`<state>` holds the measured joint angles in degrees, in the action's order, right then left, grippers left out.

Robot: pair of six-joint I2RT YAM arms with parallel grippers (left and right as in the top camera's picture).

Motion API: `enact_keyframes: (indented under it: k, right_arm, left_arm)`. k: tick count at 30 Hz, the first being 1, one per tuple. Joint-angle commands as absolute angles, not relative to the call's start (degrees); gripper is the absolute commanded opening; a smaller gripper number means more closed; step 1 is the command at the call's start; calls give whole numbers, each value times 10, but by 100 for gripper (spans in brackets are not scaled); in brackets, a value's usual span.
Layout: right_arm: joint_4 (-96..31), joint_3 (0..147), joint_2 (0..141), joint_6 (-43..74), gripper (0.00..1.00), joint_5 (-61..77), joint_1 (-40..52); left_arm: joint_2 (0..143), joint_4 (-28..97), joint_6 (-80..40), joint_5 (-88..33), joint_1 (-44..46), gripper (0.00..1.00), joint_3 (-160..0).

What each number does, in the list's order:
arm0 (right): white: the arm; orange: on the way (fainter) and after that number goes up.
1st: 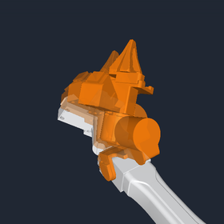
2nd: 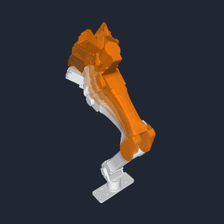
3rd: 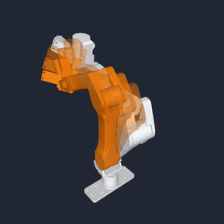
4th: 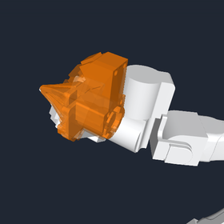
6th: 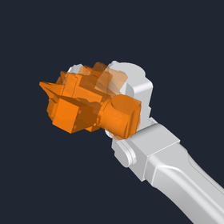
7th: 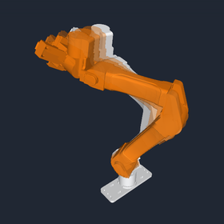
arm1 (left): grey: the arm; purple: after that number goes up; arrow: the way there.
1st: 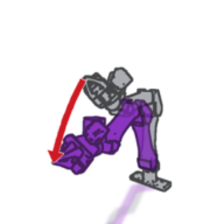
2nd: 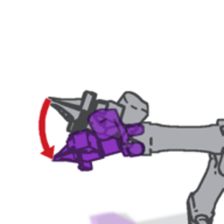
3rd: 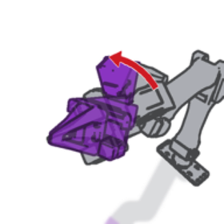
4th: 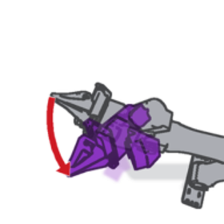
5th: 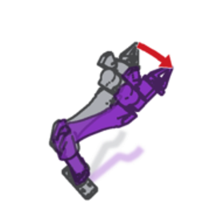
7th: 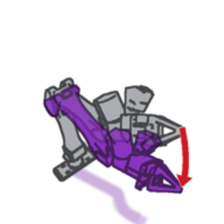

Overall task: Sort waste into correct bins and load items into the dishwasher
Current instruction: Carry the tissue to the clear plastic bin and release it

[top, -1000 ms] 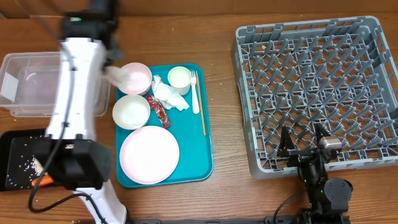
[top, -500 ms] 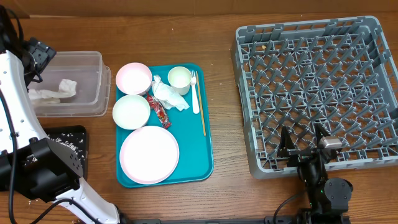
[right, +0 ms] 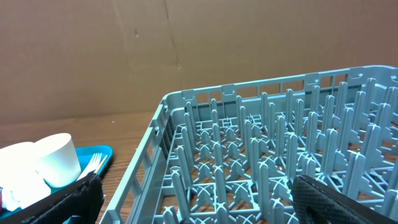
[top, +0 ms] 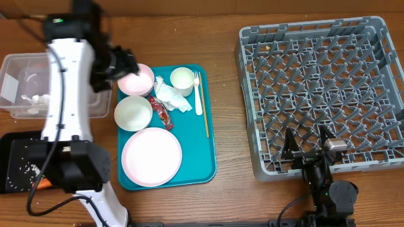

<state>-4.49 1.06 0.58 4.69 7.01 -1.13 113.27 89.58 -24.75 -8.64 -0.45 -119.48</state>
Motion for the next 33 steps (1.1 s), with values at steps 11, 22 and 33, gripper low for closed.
enact_keyframes:
  k: [11, 22, 33]
  right_arm:
    - [-42, 4, 2, 47, 100, 65, -14]
    - [-42, 4, 2, 47, 100, 65, -14]
    - [-42, 4, 2, 47, 100, 65, -14]
  left_arm:
    - [1128, 775, -433, -60, 168, 84, -957]
    - [1128, 649, -517, 19, 169, 78, -864]
    - [1128, 598, -519, 4, 169, 28, -827]
